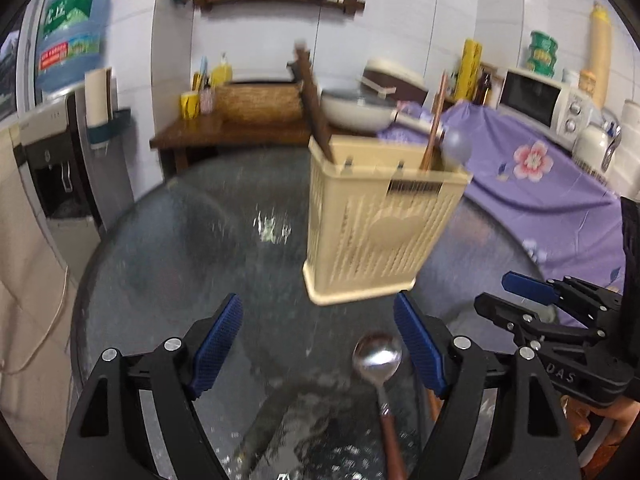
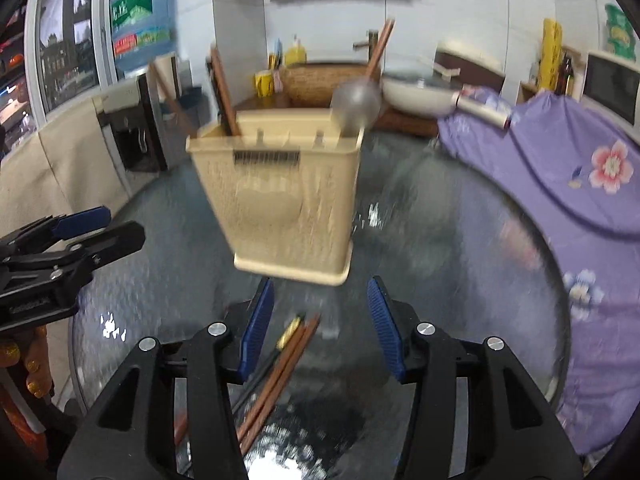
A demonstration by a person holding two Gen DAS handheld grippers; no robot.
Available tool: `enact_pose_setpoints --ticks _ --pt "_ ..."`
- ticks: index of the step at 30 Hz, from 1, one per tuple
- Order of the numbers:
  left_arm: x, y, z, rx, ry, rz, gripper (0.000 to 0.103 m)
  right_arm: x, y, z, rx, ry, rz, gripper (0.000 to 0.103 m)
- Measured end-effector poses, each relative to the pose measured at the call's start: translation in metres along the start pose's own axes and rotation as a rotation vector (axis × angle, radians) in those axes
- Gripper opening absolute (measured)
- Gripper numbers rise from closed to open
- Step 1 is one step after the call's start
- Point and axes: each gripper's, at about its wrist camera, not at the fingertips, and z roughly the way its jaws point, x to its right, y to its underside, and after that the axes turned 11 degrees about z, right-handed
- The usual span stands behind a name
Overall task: Organize utensils
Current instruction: 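Move both grippers back down to the remaining utensils on the table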
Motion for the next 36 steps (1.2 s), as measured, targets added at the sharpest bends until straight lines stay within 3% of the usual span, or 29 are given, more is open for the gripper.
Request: enact_pose_setpoints --ticks 4,11,19,24,27,36 --pt "0.003 0.027 0.016 -0.074 -0.007 0.009 0.075 -0.003 0.034 0.023 -0.090 0.025 0.011 0.049" --pt "0.016 0.051 0.028 -0.131 0.008 0.038 0.075 -0.003 0.060 0.037 -0.137 0.080 0.021 0.048" --pt "0.029 0.058 0.037 -0.157 0.033 0.068 0.075 0.000 0.061 0.038 -0.163 0.059 0.030 0.047" --pt "0.036 0.060 0.042 -0.174 0.035 0.080 0.073 0.001 0.057 0.039 -0.171 0.071 0.011 0.042" --pt "0.040 0.060 0.045 -0.183 0.042 0.089 0.071 0.005 0.055 0.038 -0.181 0.078 0.005 0.034" --pt "0.049 0.053 0.057 -0.202 0.037 0.120 0.071 0.022 0.041 0.051 -0.208 0.060 0.086 0.031"
